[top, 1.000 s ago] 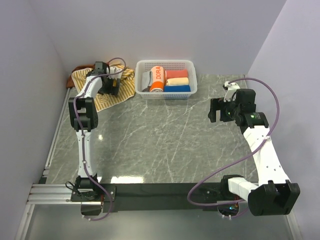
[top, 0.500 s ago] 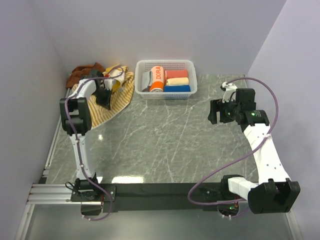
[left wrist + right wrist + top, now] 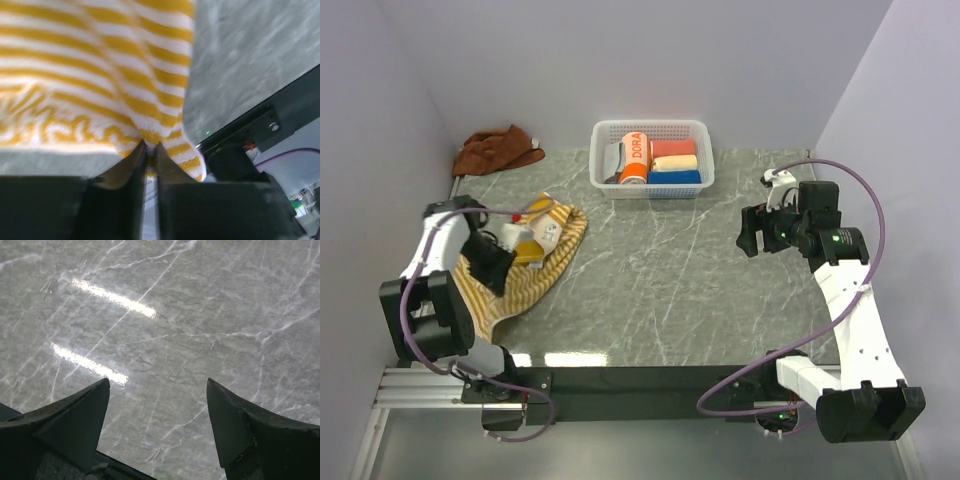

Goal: Roll the towels
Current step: Move the towel to the center of the board

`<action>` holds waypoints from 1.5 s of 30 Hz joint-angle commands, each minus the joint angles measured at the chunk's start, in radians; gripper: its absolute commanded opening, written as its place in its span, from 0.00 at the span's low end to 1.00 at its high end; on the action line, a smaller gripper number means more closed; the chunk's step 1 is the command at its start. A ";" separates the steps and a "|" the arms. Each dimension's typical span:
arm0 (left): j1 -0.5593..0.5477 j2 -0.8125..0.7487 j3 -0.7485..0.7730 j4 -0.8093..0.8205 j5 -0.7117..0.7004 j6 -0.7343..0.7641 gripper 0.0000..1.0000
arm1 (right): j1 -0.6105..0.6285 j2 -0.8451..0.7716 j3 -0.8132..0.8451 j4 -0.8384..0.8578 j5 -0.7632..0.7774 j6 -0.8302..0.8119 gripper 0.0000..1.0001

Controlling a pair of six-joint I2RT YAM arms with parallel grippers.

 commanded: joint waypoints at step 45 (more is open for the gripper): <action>-0.239 0.313 0.446 0.481 -0.195 -0.594 0.88 | -0.007 0.011 0.056 -0.002 -0.070 0.017 0.83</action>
